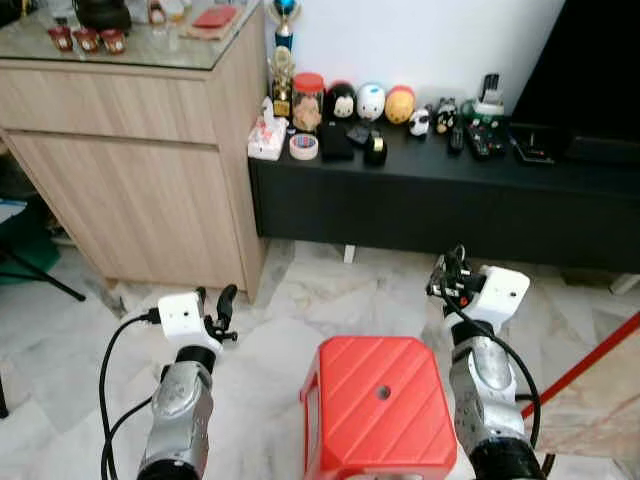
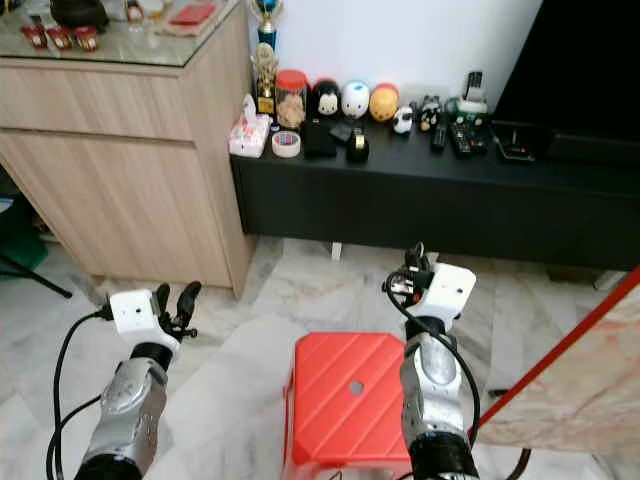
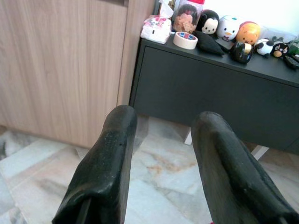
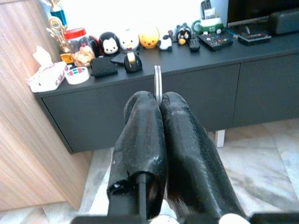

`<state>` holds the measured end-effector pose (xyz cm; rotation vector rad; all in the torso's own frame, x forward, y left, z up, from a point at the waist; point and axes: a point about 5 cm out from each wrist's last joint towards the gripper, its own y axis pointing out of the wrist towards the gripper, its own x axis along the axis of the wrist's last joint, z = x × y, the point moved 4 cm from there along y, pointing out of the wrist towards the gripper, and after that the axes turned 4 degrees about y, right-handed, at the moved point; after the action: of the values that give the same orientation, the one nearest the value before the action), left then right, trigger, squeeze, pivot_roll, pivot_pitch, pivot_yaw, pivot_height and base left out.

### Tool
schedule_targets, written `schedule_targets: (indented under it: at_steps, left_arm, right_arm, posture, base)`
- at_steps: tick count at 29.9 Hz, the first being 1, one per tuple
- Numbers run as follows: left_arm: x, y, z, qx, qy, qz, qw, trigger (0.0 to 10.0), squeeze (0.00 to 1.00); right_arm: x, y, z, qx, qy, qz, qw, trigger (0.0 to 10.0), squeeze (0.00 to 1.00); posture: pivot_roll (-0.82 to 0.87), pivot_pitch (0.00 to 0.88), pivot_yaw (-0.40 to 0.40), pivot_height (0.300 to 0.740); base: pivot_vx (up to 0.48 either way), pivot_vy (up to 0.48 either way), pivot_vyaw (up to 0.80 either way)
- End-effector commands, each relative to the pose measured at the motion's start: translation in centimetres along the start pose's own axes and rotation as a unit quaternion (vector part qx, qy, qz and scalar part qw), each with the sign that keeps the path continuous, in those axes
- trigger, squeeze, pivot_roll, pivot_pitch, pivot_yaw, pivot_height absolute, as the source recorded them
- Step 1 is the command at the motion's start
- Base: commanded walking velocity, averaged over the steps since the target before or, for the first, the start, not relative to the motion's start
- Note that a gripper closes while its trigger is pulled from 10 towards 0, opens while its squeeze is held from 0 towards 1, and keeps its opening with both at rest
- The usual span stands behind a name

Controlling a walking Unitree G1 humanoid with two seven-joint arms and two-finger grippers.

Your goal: Hang keys on a hook

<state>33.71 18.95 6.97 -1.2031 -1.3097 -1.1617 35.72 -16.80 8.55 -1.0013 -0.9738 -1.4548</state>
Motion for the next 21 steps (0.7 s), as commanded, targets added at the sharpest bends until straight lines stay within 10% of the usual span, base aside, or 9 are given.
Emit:
schedule_targets:
  at_steps: [1, 21]
  left_arm:
    - [-0.5, -0.3, -0.2, -0.004, -0.005, 0.008, 1.0, 10.0, 0.0]
    - [-0.6, -0.7, 0.0, -0.008, -0.005, 0.011, 1.0, 10.0, 0.0]
  right_arm:
    - [0.6, 0.0, 0.0, -0.003, 0.003, -0.01, 1.0, 10.0, 0.0]
    - [-0.5, -0.5, 0.5, 0.001, 0.006, 0.014, 1.0, 10.0, 0.0]
  posture:
    - [0.08, 0.0, -0.085, 0.74]
    - [0.09, 0.025, -0.078, 0.74]
  base:
    - [0.0, 0.0, 0.0]
    - [-0.111, 0.0, 0.0]
